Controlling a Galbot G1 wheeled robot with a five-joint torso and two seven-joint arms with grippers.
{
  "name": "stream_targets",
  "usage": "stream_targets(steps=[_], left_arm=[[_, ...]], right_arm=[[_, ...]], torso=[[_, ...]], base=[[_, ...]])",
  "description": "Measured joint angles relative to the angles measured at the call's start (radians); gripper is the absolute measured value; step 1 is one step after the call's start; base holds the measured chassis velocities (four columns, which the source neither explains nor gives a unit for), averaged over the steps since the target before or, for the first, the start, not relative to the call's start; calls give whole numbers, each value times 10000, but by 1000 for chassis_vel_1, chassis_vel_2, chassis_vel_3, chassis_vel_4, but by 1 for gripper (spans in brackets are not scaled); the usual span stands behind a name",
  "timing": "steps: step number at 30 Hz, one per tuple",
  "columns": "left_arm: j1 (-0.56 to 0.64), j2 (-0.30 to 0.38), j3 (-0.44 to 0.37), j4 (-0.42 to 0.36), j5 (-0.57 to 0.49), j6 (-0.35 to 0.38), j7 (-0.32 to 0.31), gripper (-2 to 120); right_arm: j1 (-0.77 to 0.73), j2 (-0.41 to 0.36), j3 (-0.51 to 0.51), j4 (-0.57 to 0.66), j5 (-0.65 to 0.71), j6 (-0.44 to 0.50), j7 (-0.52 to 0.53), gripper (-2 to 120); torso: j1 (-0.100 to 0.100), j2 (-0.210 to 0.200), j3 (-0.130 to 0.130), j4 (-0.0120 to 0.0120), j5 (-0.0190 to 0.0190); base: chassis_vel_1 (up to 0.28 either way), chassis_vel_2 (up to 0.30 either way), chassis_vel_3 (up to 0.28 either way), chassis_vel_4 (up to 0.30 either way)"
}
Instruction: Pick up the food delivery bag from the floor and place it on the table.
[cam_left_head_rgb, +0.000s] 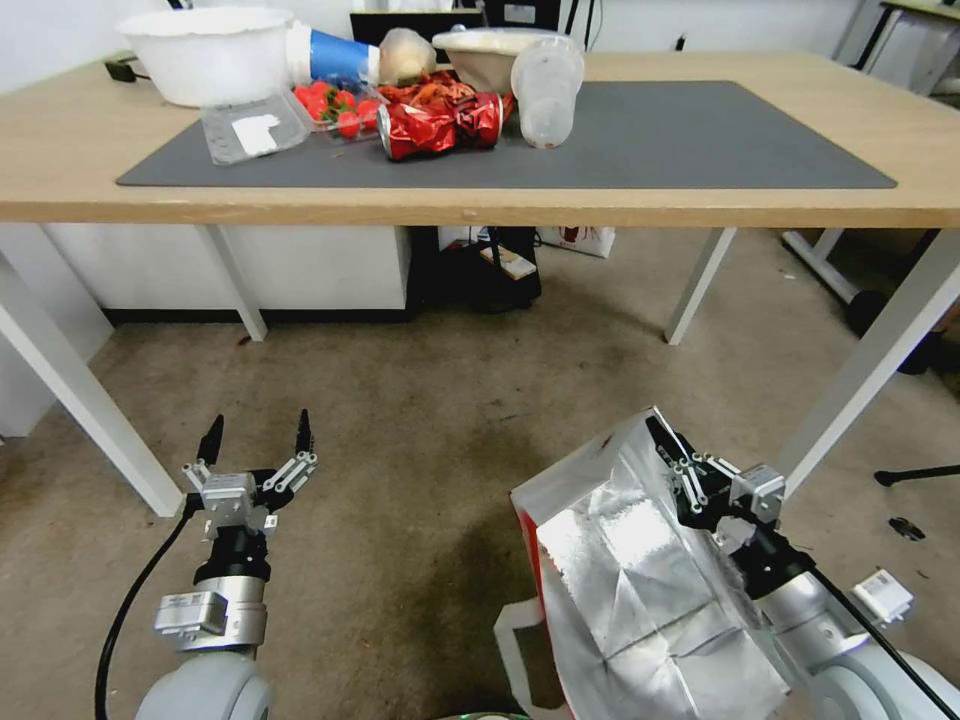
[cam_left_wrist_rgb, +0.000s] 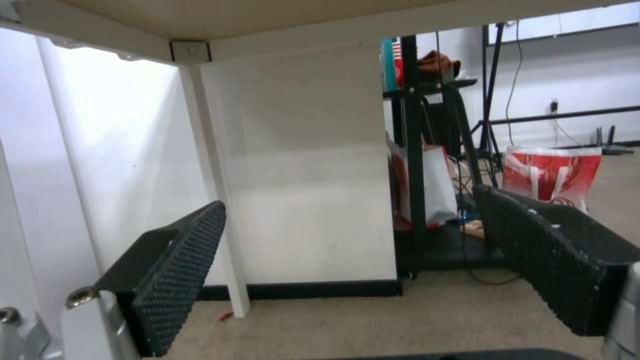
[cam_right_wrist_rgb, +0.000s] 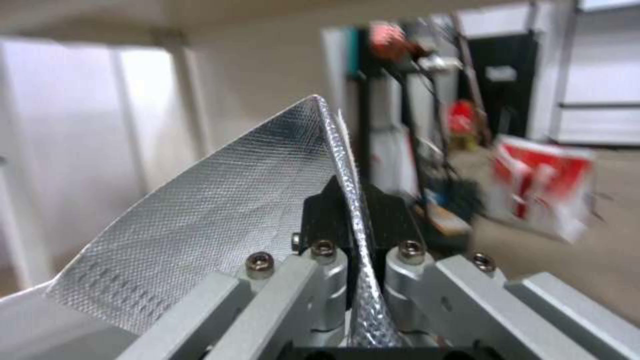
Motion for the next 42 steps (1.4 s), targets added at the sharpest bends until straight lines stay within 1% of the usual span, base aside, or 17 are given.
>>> stream_targets(steps=[1,2,3,4,6,8,12,14,15,20,23,24,28,34,36,42], left_arm=[[1,-4,0,-21,6,0,-2,94],[1,-4,0,-21,6,0,-2,94],[6,-11,0,-26,12,0,-14,95],[14,-22,-4,-29,15,0,-50,95],[16,-27,-9,-34,15,0,-62,95],[23,-35,-18,-39,15,1,-91,95],[27,-41,-12,-61,30,10,-98,95],[27,-42,-11,-63,31,12,-98,95],[27,-43,-9,-75,38,21,-98,95],[31,-43,-12,-80,41,24,-99,95],[41,-42,-8,-80,41,25,-109,95],[41,-42,-8,-80,41,25,-109,95],[43,-48,19,-87,29,26,-134,95],[89,-34,19,-183,-132,67,-14,97],[97,-28,9,-250,-267,93,203,97],[54,-16,-63,-246,-305,19,357,97]], right_arm=[[35,-29,88,-30,228,105,-384,0],[35,-29,88,-30,228,105,-384,0],[53,-62,151,-28,453,155,-638,0],[104,-84,255,-36,834,226,-1048,0],[122,-91,294,-38,976,233,-1176,0],[125,-130,332,28,1412,234,-1438,0],[154,-206,321,190,1925,179,-1608,0],[158,-215,317,212,1969,164,-1610,0],[180,-267,292,368,2236,86,-1613,0],[180,-392,187,744,2666,-50,-1461,0],[87,-698,-6,1281,3012,-277,-770,0],[87,-698,-6,1281,3012,-277,-770,0],[134,-1178,-63,2008,3665,-671,192,0],[180,-1356,-2,2309,4064,-891,324,0],[225,-1389,24,2476,4404,-1039,180,0],[277,-1455,56,2627,4728,-1163,20,0]], torso=[[0,0,0,0,0],[0,0,0,0,0],[0,0,0,0,0],[0,0,1,-1,0],[0,0,1,1,0],[0,0,2,0,1],[0,0,3,0,1],[0,0,3,0,0],[0,0,3,0,-1],[0,0,3,0,0],[0,0,4,-1,-1],[0,0,4,-1,-1],[0,0,4,0,-1],[0,0,4,0,0],[0,0,5,0,0],[0,0,5,0,0]], base=[[0,0,0,0],[0,0,0,0],[0,0,0,0],[0,0,0,0],[0,0,0,0],[0,0,0,0],[0,0,0,0],[0,0,0,0],[0,0,0,0],[0,0,0,0],[0,0,0,0],[0,0,0,0],[0,0,0,0],[0,0,0,0],[0,0,0,0],[0,0,0,0]])
